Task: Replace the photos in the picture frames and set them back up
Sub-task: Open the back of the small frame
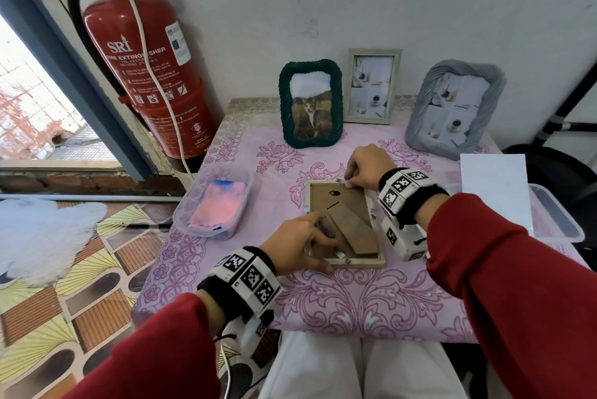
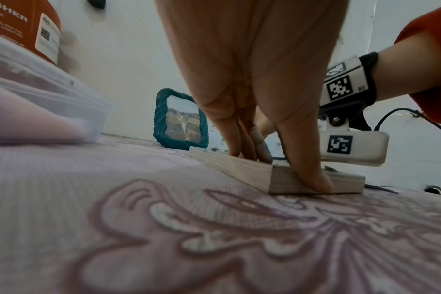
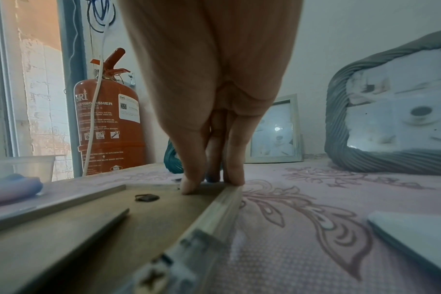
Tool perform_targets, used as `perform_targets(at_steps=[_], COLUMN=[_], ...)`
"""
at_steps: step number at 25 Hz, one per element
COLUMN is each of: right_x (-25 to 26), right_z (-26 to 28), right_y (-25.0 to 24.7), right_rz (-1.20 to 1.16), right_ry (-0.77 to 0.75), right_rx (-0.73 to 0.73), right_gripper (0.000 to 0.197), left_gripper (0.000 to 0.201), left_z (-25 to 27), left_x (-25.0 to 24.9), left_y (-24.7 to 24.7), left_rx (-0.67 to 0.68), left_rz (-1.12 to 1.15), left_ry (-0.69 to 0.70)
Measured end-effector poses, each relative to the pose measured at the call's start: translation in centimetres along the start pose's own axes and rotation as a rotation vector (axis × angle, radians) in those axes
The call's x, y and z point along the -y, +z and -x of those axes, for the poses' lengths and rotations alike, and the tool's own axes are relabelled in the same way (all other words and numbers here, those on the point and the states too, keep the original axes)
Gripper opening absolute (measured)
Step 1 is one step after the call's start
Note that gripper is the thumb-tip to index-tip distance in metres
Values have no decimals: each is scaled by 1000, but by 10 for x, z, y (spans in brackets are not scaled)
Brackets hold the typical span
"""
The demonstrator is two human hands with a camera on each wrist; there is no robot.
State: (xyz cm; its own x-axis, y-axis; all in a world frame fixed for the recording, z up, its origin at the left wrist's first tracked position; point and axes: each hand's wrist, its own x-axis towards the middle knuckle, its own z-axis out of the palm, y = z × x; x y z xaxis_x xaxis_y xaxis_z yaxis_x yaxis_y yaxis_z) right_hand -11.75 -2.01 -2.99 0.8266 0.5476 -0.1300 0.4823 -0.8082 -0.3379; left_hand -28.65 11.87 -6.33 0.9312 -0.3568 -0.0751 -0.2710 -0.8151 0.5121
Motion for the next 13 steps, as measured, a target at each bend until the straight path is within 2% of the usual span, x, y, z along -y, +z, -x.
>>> perform_targets(at_steps=[13], right_x=[-3], right_z=[-5], right_y=[2], right_rz=[0], right_ry=[45], right_rx=[-22], right_gripper=[15], left_gripper=[22], left_z=[2], left_x=[-6], left_y=[2], left_rx=[-48], left_rz=[101], left_ry=[7])
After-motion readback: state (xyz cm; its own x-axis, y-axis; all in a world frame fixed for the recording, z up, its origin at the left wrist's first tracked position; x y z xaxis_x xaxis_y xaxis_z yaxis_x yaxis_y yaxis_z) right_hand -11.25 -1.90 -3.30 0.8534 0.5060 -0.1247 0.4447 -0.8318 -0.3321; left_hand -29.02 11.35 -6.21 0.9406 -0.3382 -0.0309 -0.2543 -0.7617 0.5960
